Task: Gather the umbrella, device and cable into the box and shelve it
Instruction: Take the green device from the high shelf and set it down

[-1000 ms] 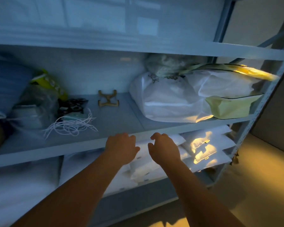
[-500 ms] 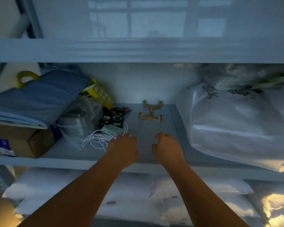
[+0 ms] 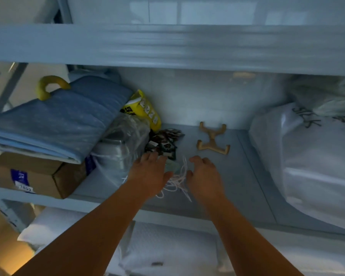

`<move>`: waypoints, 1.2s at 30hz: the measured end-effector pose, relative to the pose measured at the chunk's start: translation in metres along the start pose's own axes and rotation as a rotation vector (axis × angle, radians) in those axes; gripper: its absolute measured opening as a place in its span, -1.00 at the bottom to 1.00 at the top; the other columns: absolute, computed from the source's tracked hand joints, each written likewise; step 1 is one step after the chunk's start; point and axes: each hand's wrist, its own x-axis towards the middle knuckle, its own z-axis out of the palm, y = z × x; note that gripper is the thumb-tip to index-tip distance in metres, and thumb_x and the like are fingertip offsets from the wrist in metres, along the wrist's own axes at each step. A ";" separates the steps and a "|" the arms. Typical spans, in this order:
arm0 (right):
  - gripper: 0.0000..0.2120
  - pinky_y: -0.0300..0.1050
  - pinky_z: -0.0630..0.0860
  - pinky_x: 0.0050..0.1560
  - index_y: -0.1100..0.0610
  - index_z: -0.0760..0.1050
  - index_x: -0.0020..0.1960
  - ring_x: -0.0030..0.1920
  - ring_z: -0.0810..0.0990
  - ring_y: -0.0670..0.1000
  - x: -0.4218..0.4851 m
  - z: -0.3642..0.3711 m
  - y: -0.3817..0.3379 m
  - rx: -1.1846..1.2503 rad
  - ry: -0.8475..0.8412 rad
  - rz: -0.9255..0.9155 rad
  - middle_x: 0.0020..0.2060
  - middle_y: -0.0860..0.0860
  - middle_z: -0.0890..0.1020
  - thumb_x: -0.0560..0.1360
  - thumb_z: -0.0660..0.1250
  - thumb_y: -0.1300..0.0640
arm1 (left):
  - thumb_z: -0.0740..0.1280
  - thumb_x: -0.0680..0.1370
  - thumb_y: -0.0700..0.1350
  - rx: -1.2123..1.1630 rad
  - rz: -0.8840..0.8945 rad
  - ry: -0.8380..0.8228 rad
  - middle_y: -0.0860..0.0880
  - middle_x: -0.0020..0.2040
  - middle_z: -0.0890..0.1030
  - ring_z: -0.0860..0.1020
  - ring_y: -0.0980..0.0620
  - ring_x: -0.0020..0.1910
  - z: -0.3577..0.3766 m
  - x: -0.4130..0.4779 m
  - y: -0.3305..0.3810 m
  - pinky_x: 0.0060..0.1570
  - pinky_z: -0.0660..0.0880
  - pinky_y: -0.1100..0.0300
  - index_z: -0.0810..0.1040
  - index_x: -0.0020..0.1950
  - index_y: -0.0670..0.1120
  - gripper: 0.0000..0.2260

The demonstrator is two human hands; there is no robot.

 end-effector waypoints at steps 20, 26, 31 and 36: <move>-0.68 0.15 0.49 0.19 0.06 0.47 0.36 0.27 0.48 0.22 0.068 0.030 0.000 -0.012 0.100 0.141 0.27 0.15 0.52 0.63 0.18 0.10 | 0.40 0.53 -0.04 -0.013 0.443 -0.386 -0.08 0.30 0.55 0.55 -0.10 0.18 0.030 0.124 -0.037 0.18 0.51 -0.04 0.43 0.42 0.07 -0.54; -0.70 0.15 0.52 0.18 0.08 0.49 0.33 0.26 0.49 0.23 0.077 0.032 0.009 0.010 0.096 0.138 0.26 0.15 0.54 0.64 0.17 0.07 | 0.60 0.34 0.00 -0.012 0.445 -0.492 -0.03 0.32 0.55 0.53 -0.07 0.22 0.038 0.137 -0.038 0.25 0.47 0.03 0.45 0.42 0.04 -0.32; -0.70 0.14 0.53 0.14 0.08 0.48 0.33 0.24 0.50 0.23 0.081 0.032 0.011 0.032 0.084 0.128 0.25 0.16 0.53 0.65 0.16 0.07 | 0.54 0.37 -0.02 -0.075 0.452 -0.463 -0.02 0.11 0.63 0.59 -0.06 0.07 0.044 0.139 -0.039 0.08 0.50 0.11 0.56 0.21 0.02 -0.57; -0.71 0.10 0.52 0.10 0.07 0.48 0.33 0.26 0.49 0.22 0.081 0.032 0.010 0.065 0.073 0.121 0.27 0.15 0.51 0.66 0.15 0.07 | 0.49 0.39 -0.07 -0.127 0.419 -0.436 -0.01 0.04 0.62 0.51 0.01 -0.09 0.038 0.134 -0.040 -0.07 0.39 0.17 0.56 0.13 0.01 -0.67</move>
